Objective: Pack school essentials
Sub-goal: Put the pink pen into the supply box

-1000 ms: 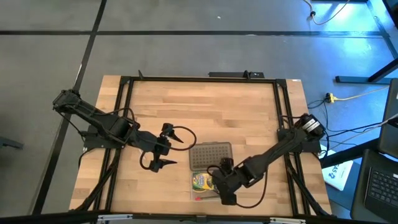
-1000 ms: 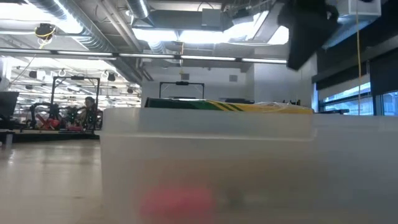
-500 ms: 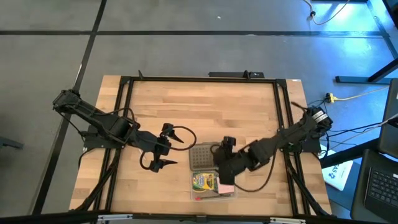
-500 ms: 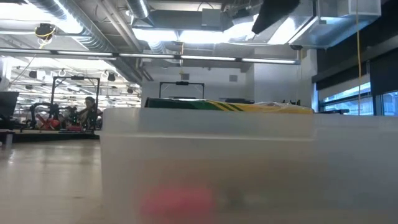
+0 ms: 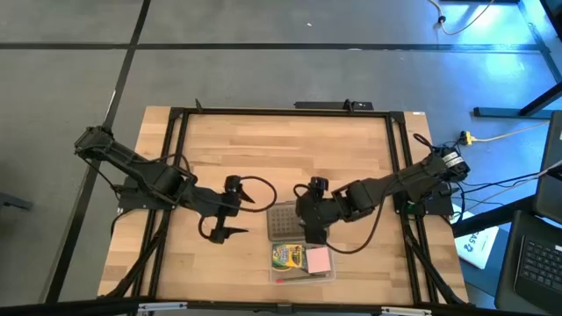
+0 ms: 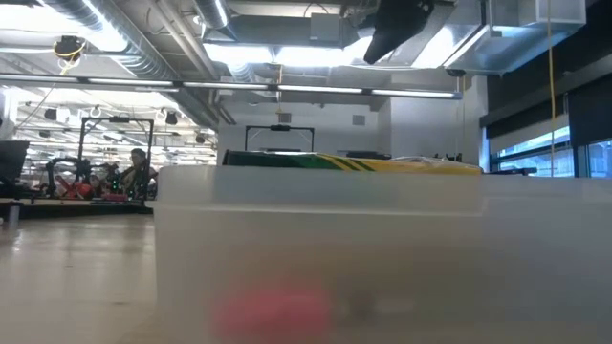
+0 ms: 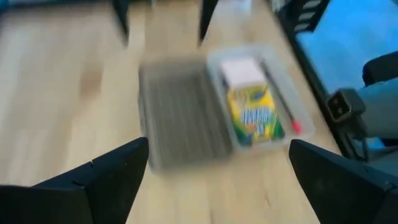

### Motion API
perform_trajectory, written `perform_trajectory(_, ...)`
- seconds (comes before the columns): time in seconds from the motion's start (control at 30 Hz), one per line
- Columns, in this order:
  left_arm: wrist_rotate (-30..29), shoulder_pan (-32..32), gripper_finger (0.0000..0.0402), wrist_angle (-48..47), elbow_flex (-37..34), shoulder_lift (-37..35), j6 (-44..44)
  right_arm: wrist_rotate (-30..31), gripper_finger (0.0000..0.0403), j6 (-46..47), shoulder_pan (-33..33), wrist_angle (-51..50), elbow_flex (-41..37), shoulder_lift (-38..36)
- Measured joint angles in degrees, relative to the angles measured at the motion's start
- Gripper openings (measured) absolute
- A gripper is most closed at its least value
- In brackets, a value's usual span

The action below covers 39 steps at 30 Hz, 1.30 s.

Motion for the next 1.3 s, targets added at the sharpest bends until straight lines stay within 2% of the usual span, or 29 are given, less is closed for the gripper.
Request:
perform_trajectory(0.3,0.11,0.04,0.0383,-28.24,-0.02,-0.06,-38.9,-0.02,0.0397,-2.59,-1.07,-0.04,0.0,0.0)
perform_trajectory(0.4,0.22,0.09,0.0383,-34.92,-0.02,0.03,-45.77,-0.04,0.0397,-2.31,-1.07,-0.04,0.0,0.0)
perform_trajectory(0.6,0.13,0.04,0.0383,-37.97,0.0,0.16,-39.38,-0.04,0.0397,-1.91,-1.07,-0.05,0.0,0.0)
perform_trajectory(1.07,-1.53,0.09,0.0383,-37.43,-0.01,0.16,-39.42,0.01,0.0397,-0.36,-1.07,-0.04,0.0,0.02)
perform_trajectory(1.3,-2.42,0.07,0.0383,-35.39,0.0,0.16,-36.33,0.09,0.0397,-0.32,-1.07,-0.04,0.0,0.02)
